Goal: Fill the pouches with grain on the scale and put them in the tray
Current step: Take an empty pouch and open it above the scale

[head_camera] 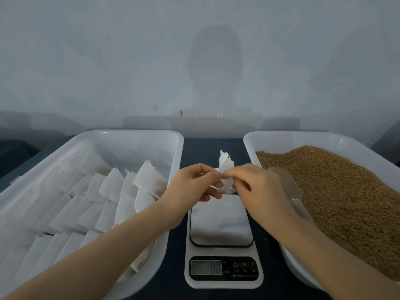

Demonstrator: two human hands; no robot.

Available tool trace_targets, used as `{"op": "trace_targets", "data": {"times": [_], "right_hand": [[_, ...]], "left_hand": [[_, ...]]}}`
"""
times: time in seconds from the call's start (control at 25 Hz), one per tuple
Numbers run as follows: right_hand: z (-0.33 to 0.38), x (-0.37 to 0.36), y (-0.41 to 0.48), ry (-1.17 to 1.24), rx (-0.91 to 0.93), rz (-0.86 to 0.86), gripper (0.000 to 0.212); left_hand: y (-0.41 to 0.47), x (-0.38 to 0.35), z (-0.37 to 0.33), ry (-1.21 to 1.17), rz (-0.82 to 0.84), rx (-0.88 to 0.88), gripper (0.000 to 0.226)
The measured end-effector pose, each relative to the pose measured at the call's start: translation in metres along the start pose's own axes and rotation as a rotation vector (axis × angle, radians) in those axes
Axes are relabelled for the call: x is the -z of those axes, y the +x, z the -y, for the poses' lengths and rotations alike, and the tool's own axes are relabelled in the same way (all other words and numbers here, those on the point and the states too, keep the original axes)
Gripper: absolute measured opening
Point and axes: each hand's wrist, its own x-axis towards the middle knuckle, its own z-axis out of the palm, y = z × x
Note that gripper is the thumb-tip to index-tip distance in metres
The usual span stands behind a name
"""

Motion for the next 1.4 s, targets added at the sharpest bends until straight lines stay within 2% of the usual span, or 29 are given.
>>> {"op": "trace_targets", "data": {"times": [0.16, 0.28, 0.32, 0.44, 0.48, 0.56, 0.6, 0.68, 0.84, 0.92, 1.0, 1.12, 1.2, 1.32, 1.4], "right_hand": [[0.001, -0.002, 0.003, 0.118, -0.143, 0.05, 0.017], [-0.005, 0.004, 0.006, 0.127, -0.286, 0.027, 0.029], [-0.007, 0.006, 0.007, 0.141, -0.311, 0.036, 0.029], [-0.012, 0.011, 0.008, 0.254, -0.372, 0.063, 0.021], [-0.013, 0.013, 0.008, 0.28, -0.381, 0.063, 0.018], [-0.016, 0.015, 0.007, 0.314, -0.408, 0.063, 0.017], [-0.017, 0.015, 0.007, 0.332, -0.429, 0.068, 0.018], [-0.018, 0.016, 0.007, 0.354, -0.482, 0.092, 0.019], [-0.02, 0.015, 0.009, 0.443, -0.588, 0.118, 0.04], [-0.017, 0.016, 0.011, 0.536, -0.601, 0.105, 0.038], [-0.016, 0.017, 0.01, 0.497, -0.591, 0.144, 0.035], [-0.013, 0.016, 0.007, 0.422, -0.521, 0.198, 0.026], [-0.008, 0.015, 0.005, 0.334, -0.452, 0.197, 0.038], [-0.004, 0.013, 0.004, 0.294, -0.409, 0.258, 0.028], [-0.006, 0.012, 0.004, 0.312, -0.402, 0.284, 0.028]], "left_hand": [[-0.003, -0.002, 0.004, 0.184, 0.002, -0.214, 0.013], [-0.006, -0.004, 0.005, 0.263, 0.007, -0.321, 0.012], [-0.005, -0.004, 0.005, 0.251, -0.042, -0.326, 0.011], [0.002, 0.005, 0.001, 0.146, -0.236, -0.204, 0.038], [0.004, 0.009, 0.0, 0.13, -0.24, -0.157, 0.037], [0.005, 0.013, 0.001, 0.151, -0.186, -0.14, 0.016], [0.003, 0.012, 0.0, 0.171, -0.167, -0.155, 0.013], [0.0, 0.01, -0.001, 0.19, -0.17, -0.193, 0.025], [0.006, 0.012, 0.002, 0.186, -0.238, -0.164, 0.035], [0.008, 0.012, 0.003, 0.225, -0.278, -0.17, 0.041], [0.004, 0.011, 0.004, 0.344, -0.303, -0.305, 0.039], [-0.004, 0.006, 0.005, 0.66, -0.228, -0.608, 0.08], [-0.004, -0.001, 0.008, 0.85, -0.166, -0.753, 0.092], [-0.004, -0.009, 0.011, 0.985, -0.039, -0.78, 0.086], [-0.003, -0.007, 0.016, 1.026, -0.038, -0.8, 0.077]]}}
